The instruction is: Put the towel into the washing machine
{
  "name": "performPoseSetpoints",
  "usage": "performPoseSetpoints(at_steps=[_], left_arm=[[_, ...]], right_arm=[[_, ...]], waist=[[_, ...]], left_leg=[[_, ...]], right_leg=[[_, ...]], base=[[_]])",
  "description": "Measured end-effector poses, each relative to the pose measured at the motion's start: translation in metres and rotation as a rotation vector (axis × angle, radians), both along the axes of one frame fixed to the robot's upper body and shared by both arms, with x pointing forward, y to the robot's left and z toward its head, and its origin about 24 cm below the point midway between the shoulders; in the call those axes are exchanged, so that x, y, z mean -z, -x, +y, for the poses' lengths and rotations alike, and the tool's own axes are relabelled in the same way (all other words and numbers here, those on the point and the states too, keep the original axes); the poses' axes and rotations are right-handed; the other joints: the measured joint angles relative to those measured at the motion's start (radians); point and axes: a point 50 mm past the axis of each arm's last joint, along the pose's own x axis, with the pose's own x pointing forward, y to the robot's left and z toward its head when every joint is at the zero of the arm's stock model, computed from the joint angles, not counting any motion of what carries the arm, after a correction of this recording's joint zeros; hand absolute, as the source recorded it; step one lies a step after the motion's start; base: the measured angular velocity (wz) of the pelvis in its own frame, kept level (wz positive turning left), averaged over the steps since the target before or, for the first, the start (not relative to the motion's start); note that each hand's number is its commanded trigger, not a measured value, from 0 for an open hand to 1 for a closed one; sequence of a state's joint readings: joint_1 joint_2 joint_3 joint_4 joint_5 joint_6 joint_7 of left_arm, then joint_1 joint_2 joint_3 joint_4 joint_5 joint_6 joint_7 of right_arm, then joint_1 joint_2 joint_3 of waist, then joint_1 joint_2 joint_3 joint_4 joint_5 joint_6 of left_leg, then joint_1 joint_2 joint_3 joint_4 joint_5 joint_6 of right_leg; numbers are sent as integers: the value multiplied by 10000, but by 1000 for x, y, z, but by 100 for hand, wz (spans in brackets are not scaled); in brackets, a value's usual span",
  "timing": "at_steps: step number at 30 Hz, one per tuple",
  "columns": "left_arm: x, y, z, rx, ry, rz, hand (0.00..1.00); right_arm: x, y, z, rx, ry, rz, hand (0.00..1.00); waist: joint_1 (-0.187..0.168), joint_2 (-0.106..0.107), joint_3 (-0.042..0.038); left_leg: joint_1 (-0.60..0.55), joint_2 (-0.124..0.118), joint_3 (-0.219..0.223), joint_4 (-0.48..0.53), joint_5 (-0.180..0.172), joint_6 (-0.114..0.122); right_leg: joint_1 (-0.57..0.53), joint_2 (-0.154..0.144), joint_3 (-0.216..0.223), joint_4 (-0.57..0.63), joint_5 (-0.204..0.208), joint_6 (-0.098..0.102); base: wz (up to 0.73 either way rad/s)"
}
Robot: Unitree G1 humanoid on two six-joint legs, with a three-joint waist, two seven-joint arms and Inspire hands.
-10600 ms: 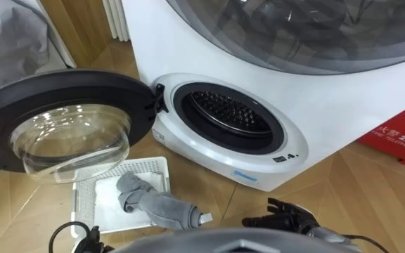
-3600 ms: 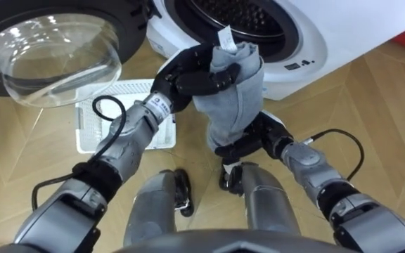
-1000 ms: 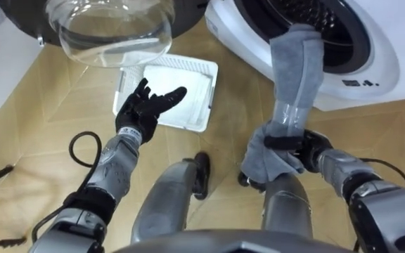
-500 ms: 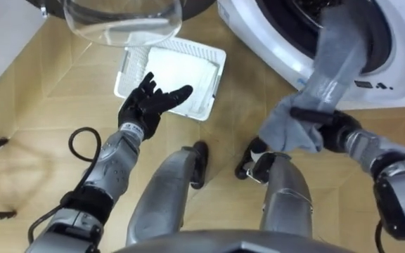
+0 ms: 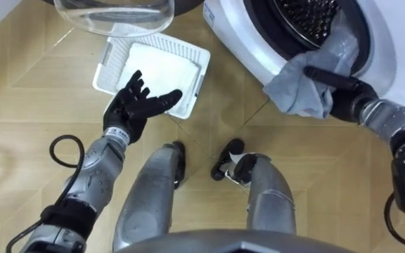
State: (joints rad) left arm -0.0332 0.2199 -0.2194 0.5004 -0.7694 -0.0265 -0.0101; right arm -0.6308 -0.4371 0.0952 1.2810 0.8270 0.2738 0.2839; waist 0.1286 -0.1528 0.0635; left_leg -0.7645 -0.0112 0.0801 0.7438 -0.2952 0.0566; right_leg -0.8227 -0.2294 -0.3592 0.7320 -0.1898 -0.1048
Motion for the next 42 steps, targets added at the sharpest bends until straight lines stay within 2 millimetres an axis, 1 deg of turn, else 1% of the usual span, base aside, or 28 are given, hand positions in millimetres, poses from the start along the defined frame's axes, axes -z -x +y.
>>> performPoseSetpoints(at_steps=[2, 5, 6, 7, 8, 12, 15, 17, 18, 19, 21, 23, 24, 25, 26, 28, 29, 31, 33, 34, 38, 42], left_arm=[[-1, 2, 1, -60, -162, -82, 0], [-6, 1, -2, -13, -418, -324, 0], [-7, 1, -3, -40, -406, -365, 0], [-9, 0, -3, -141, -419, -441, 0], [-11, 0, -2, -249, -408, -501, 0], [-14, -2, -5, -458, -390, -634, 0], [-14, -2, -7, -619, -374, -632, 0], [-15, -3, -10, -696, -345, -616, 0], [-14, -3, -10, -730, -350, -594, 0], [-14, -3, -10, -770, -356, -562, 0], [-14, -3, -10, -841, -392, -527, 0], [-13, -3, -14, -835, -478, -513, 0], [-13, -3, -15, -831, -489, -511, 0], [-14, -3, -16, -828, -634, -509, 0], [-14, -4, -16, -825, -724, -521, 0], [-15, -6, -18, -681, -993, -618, 0], [-16, -7, -18, -591, -1152, -680, 0], [-18, -10, -22, -485, -1197, -772, 0], [-20, -12, -25, -454, -1286, -817, 0], [-20, -12, -27, -373, -1281, -818, 0], [-18, -11, -34, -192, -1186, -752, 0], [-19, -12, -39, -75, -1114, -806, 0]], right_arm=[[-10, -10, 6, 214, -465, -228, 100], [-15, -15, 10, 860, -1133, -434, 100], [-15, -16, 10, 987, -1241, -432, 97], [-18, -18, 11, 1123, -1319, -370, 11], [-21, -22, 13, 1293, -1438, -300, 0], [-26, -26, 15, 2025, -2084, -235, 0], [-29, -28, 14, 2657, -2664, -309, 0], [-32, -30, 12, 3211, -3167, -397, 0], [-34, -31, 12, 3319, -3269, -429, 0], [-36, -32, 11, 3565, -3443, -457, 0], [-39, -34, 10, 3916, -3724, -471, 0], [-42, -34, 7, 4556, -4350, -516, 0], [-43, -35, 7, 4681, -4484, -544, 0], [-46, -37, 5, 5001, -4793, -628, 0], [-50, -39, 3, 5296, -5025, -766, 0], [-52, -39, 2, 5728, -5361, -782, 0], [-52, -39, 1, 5833, -5426, -750, 0], [-53, -40, 1, 5979, -5567, -747, 0], [-53, -39, 0, 6138, -5529, -762, 0], [-53, -40, -1, 6215, -5501, -793, 0], [-56, -41, -1, 6414, -5732, -945, 0], [-57, -42, -1, 6457, -5691, -859, 0]], waist=[[-127, -37, 6], [-151, -43, 9], [-159, -45, 10], [-216, -48, 12], [-284, -50, 13], [-432, -61, 19], [-493, -59, 19], [-640, -59, 19], [-706, -59, 19], [-731, -59, 19], [-735, -54, 19], [-722, -48, 19], [-721, -47, 18], [-734, -45, 17], [-730, -40, 16], [-711, -20, 15], [-697, -9, 13], [-688, 8, 18], [-681, 76, 19], [-681, 145, 21], [-632, 303, 24], [-601, 329, 23]], left_leg=[[-14, 3, 11, 94, -20, 34], [-27, -32, 22, 185, -43, 70], [-41, -42, 17, 194, -42, 73], [-72, -68, 3, 196, -29, 95], [-105, -93, -11, 199, -15, 118], [-131, -197, -15, 222, 7, 193], [-202, -199, -9, 387, -83, 332], [-343, -301, 36, 562, -161, 454], [-364, -363, 32, 574, -169, 474], [-415, -395, 86, 646, -208, 547], [-481, -407, 156, 742, -265, 638], [-491, -449, 318, 784, -331, 752], [-496, -475, 330, 790, -341, 770], [-499, -523, 376, 795, -363, 809], [-500, -514, 499, 814, -388, 852], [-497, -487, 638, 842, -423, 913], [-488, -416, 764, 849, -440, 942], [-484, -367, 857, 855, -455, 967], [-473, -329, 923, 854, -457, 976], [-460, -300, 978, 851, -453, 993], [-408, -277, 1026, 853, -444, 1007], [-329, -269, 1068, 816, -444, 1008]], right_leg=[[1, -6, 13, 45, 9, 12], [1, -76, 9, 150, 5, 24], [-1, -91, 3, 160, 3, 30], [-13, -112, 2, 163, 5, 56], [-27, -127, 3, 160, 16, 77], [-27, -171, 2, 183, 23, 173], [-48, -204, 2, 265, -13, 285], [-183, -386, 13, 517, -114, 412], [-212, -468, 13, 586, -140, 443], [-278, -523, 72, 681, -171, 496], [-343, -571, 111, 771, -207, 567], [-407, -691, 144, 878, -273, 680], [-429, -716, 165, 906, -285, 702], [-479, -787, 211, 1026, -317, 754], [-532, -810, 302, 1085, -341, 795], [-576, -841, 376, 1196, -358, 824], [-573, -834, 377, 1197, -354, 832], [-564, -839, 367, 1205, -347, 842], [-537, -849, 366, 1222, -346, 844], [-517, -860, 360, 1230, -345, 845], [-493, -832, 412, 1221, -327, 846], [-456, -799, 481, 1194, -314, 851]], base=[[0], [3], [8], [8], [8], [8], [3], [17], [14], [4], [0], [6], [4], [0], [0], [0], [0], [2], [9], [7], [0], [-4]])
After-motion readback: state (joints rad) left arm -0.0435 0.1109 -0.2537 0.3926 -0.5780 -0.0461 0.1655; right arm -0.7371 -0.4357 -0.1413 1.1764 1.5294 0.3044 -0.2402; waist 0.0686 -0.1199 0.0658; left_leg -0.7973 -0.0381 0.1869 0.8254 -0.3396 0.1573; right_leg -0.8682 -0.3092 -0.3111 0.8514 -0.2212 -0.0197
